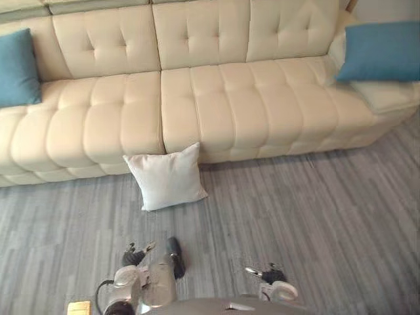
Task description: Pick up cushions and gather them together orderly.
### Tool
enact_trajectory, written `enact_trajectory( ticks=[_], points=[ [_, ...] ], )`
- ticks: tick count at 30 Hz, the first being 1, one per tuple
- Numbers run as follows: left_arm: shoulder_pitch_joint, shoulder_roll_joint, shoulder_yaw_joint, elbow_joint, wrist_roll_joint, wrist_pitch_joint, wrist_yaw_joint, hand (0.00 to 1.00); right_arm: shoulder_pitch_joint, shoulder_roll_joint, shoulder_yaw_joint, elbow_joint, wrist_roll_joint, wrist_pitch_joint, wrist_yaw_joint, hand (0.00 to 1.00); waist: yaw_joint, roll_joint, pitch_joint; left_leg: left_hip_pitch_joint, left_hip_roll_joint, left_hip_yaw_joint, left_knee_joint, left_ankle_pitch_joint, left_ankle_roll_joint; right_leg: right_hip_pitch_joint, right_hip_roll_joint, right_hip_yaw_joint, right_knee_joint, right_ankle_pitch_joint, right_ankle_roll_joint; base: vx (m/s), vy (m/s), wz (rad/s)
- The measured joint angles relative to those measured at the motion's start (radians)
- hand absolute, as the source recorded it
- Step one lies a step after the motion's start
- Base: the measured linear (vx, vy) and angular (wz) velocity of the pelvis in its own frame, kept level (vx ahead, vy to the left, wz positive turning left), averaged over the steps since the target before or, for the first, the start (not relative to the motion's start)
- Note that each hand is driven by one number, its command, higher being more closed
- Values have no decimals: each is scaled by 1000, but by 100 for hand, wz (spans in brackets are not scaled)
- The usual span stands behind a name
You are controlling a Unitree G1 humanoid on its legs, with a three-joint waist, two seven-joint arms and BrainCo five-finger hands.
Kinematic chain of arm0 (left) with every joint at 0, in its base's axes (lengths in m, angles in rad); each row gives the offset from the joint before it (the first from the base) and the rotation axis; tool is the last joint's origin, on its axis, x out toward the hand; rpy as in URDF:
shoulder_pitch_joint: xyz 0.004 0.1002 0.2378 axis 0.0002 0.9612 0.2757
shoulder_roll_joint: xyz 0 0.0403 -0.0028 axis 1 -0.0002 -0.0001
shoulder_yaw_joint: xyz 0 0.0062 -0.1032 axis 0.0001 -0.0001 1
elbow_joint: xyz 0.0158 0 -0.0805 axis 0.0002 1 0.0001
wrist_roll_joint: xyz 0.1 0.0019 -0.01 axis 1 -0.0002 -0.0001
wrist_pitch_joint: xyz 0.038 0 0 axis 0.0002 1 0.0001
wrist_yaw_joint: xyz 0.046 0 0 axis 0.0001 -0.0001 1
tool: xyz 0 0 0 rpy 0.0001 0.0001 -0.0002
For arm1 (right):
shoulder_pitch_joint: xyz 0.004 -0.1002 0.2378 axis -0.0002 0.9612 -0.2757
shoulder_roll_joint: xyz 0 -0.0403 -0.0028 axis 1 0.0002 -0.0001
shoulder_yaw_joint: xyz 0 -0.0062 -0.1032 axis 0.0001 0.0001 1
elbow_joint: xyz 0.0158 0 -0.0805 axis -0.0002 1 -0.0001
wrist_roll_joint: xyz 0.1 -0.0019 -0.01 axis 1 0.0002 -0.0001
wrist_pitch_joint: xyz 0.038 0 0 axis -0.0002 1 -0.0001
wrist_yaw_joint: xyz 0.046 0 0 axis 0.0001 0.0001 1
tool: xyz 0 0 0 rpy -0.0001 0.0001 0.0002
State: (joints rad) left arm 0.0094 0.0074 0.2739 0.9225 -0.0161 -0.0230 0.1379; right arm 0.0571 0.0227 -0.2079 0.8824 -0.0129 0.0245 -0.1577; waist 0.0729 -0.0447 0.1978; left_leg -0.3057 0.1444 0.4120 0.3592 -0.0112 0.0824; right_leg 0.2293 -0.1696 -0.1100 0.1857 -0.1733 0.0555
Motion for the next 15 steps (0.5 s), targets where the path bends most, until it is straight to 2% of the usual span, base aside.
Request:
enact_trajectory(
  ticks=[3, 5, 6, 7, 8, 9, 10, 11, 12, 15],
  points=[
    [4, 13, -3, 7, 0, 0, 0, 0, 0, 15, 0, 4, -7, -1, 3, 0, 3, -15, -16, 13, -26, -4, 53, -57, 0, 13, -24, 50, 45, 42, 12, 283, 142, 8],
    [7, 10, -14, 32, 1, 1, 0, 0, 0, 0, -2, 32, -16, 0, 4, 0, -2, -10, -32, 48, -64, -17, 46, -120, -12, -48, -51, 101, 211, 43, 17, 291, 172, 4],
    [9, 25, -49, 36, 4, 2, 0, 0, -1, -9, -1, 42, -21, 2, 5, 0, -18, -17, -36, 71, -97, -24, 33, -143, -13, -109, -76, 117, 357, 67, 55, 211, 136, 18],
    [10, 32, -63, 41, 5, 3, -1, 0, 0, -14, -1, 44, -24, 3, 5, 0, -25, -18, -35, 84, -108, -26, 26, -156, -13, -140, -88, 129, 436, 100, 85, 220, 124, 31],
    [16, 32, -83, 47, 5, 3, -5, 0, 3, -29, -4, 39, -24, 0, 5, 0, -38, -20, -35, 121, -131, -28, 17, -180, -14, -201, -104, 151, 578, 207, 96, 304, 127, 18],
    [22, 33, -86, 51, 5, 5, -9, 0, 3, -35, -1, 36, -25, 0, 5, 0, -45, -12, -34, 161, -134, -33, 19, -211, -7, -273, -104, 164, 740, 188, 91, 266, 111, 5],
    [24, 33, -86, 50, 5, 5, -9, 0, 1, -34, 0, 35, -26, -1, 5, 0, -43, -12, -34, 177, -134, -33, 18, -222, 0, -305, -101, 162, 793, 147, 82, 326, 92, -8],
    [30, 30, -87, 50, 5, 8, -9, 0, 1, -31, 0, 23, -27, -1, 5, 0, -43, -3, -28, 220, -134, -37, -1, -234, 4, -370, -76, 147, 871, 57, 61, 271, 23, 9],
    [34, 27, -91, 49, 6, 12, -10, 0, 6, -27, 0, -7, -27, -2, 5, 0, -54, 1, -26, 274, -132, -59, -34, -239, 0, -433, -27, 118, 889, -24, 51, 325, 11, 23],
    [29, 27, -100, 46, 10, 12, -11, 0, 18, -23, 0, -43, -25, -8, 5, 0, -70, 2, -25, 340, -124, -98, -68, -247, -14, -520, 45, 84, 789, -101, 41, 243, -79, 54]
  ],
)
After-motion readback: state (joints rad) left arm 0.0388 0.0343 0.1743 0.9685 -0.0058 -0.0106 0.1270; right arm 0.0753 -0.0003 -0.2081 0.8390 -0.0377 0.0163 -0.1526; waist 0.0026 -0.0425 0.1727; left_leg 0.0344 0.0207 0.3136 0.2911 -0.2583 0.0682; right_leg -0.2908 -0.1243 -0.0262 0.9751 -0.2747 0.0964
